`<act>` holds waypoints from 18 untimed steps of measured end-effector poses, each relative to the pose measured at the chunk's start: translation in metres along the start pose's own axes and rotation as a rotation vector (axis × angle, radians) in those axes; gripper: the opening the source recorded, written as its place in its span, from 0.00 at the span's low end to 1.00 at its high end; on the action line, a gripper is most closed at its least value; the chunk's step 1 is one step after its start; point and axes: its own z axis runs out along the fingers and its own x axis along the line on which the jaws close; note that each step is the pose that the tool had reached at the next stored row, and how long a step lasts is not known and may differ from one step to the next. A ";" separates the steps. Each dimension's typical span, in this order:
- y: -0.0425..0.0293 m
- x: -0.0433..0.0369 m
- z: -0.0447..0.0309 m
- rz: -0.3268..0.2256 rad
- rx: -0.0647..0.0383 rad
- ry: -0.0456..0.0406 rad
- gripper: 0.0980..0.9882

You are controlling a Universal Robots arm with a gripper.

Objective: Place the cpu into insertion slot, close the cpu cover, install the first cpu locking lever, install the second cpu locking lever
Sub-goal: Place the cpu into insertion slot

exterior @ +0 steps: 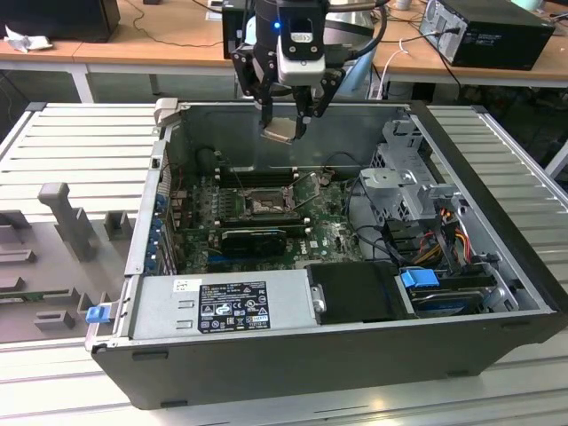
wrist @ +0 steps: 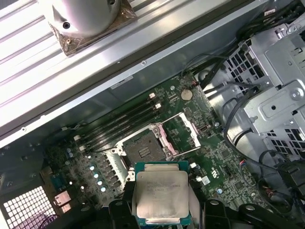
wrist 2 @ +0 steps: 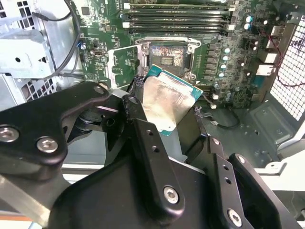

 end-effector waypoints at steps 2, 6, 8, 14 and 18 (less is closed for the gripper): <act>0.0000 0.0000 0.0000 0.017 0.000 -0.0015 0.48; 0.0000 0.0000 0.0005 0.075 -0.001 -0.0067 0.48; -0.0001 0.0000 0.0008 0.112 -0.002 -0.0102 0.48; -0.0001 0.0000 0.0012 0.192 -0.003 -0.0172 0.48; -0.0004 -0.0001 0.0042 0.203 -0.003 -0.0186 0.48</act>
